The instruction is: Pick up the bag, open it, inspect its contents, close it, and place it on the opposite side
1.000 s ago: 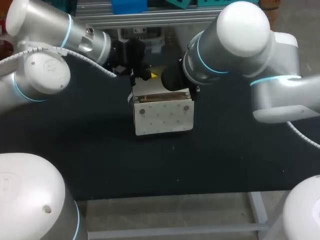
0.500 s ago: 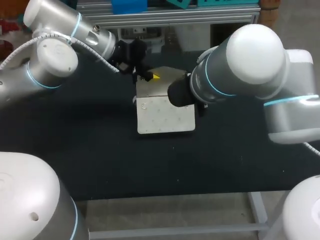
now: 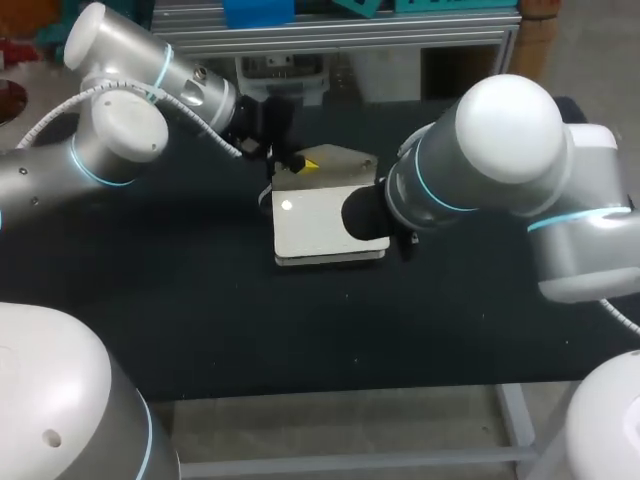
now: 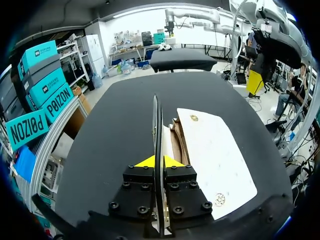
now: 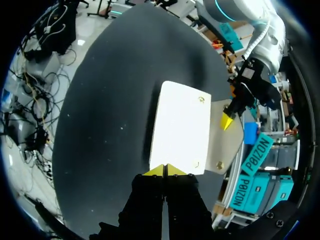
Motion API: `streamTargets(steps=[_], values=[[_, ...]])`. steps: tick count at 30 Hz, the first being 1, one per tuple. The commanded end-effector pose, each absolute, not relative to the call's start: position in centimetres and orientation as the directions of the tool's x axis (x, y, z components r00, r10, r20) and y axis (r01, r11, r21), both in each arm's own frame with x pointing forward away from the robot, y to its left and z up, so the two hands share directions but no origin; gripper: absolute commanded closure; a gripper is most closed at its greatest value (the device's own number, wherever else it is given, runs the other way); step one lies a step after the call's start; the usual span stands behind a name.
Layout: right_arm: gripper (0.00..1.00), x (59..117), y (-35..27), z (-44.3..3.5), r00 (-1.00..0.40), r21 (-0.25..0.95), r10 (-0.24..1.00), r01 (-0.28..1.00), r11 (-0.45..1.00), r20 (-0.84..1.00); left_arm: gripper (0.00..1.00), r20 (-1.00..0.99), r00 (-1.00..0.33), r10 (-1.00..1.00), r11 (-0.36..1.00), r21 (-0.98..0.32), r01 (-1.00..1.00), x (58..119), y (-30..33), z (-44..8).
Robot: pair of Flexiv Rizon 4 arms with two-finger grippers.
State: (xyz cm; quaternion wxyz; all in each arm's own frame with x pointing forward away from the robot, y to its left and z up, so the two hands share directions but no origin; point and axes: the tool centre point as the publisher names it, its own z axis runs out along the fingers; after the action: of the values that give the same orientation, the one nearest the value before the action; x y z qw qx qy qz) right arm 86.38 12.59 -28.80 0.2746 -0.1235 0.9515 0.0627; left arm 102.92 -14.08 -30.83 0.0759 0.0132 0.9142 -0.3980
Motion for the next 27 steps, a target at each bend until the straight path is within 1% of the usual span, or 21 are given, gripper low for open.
streamTargets(steps=[1, 2, 4, 6, 8, 9, 11, 15, 19, 22, 24, 27], values=[[0.66, 86.8, 13.0, -30.5, -0.827, 0.042, -0.192, -0.251, 0.967, -0.529, 1.00, -0.150, -0.987, -0.055, 0.685, -0.725, 0.072, 102.9, -14.2, -31.8], [0.62, 86.6, 13.0, -30.6, -0.828, 0.038, -0.188, -0.245, 0.969, -0.528, 1.00, -0.146, -0.988, -0.056, 0.683, -0.727, 0.069, 102.9, -14.2, -31.9], [0.62, 86.3, 12.9, -30.9, -0.830, 0.030, -0.181, -0.231, 0.972, -0.528, 1.00, -0.143, -0.988, -0.059, 0.683, -0.728, 0.065, 103.1, -14.0, -32.3], [0.71, 86.1, 12.8, -31.1, -0.831, 0.028, -0.180, -0.228, 0.973, -0.526, 1.00, -0.138, -0.989, -0.058, 0.683, -0.728, 0.061, 103.3, -14.1, -32.6], [0.70, 85.9, 12.8, -31.6, -0.832, 0.028, -0.177, -0.225, 0.974, -0.526, 1.00, -0.130, -0.990, -0.054, 0.684, -0.727, 0.058, 103.5, -14.2, -32.9], [0.67, 85.9, 12.8, -32.0, -0.832, 0.026, -0.178, -0.224, 0.974, -0.526, 1.00, -0.125, -0.991, -0.052, 0.687, -0.725, 0.055, 103.6, -14.3, -33.1], [0.59, 85.9, 12.7, -32.6, -0.836, 0.028, -0.177, -0.224, 0.974, -0.520, 1.00, -0.122, -0.991, -0.051, 0.688, -0.723, 0.054, 103.7, -14.4, -33.4], [0.52, 85.8, 12.7, -33.7, -0.832, 0.035, -0.173, -0.225, 0.974, -0.527, 1.00, -0.113, -0.993, -0.035, 0.697, -0.715, 0.057, 103.9, -14.5, -34.2], [0.48, 86.1, 12.4, -34.8, -0.814, 0.022, -0.170, -0.219, 0.975, -0.555, 1.00, -0.105, -0.994, -0.028, 0.701, -0.711, 0.055, 104.1, -14.6, -34.7], [0.35, 86.6, 12.2, -35.6, -0.811, 0.032, -0.156, -0.211, 0.977, -0.564, 1.00, -0.094, -0.995, -0.030, 0.699, -0.714, 0.046, 104.3, -14.6, -35.0], [0.29, 87.0, 12.3, -35.9, -0.812, 0.032, -0.150, -0.203, 0.979, -0.564, 1.00, -0.085, -0.996, -0.033, 0.698, -0.715, 0.038, 104.4, -14.6, -35.3], [0.30, 87.7, 12.4, -36.2, -0.811, 0.031, -0.142, -0.193, 0.981, -0.567, 1.00, -0.080, -0.996, -0.032, 0.701, -0.713, 0.034, 104.5, -14.6, -35.4]])
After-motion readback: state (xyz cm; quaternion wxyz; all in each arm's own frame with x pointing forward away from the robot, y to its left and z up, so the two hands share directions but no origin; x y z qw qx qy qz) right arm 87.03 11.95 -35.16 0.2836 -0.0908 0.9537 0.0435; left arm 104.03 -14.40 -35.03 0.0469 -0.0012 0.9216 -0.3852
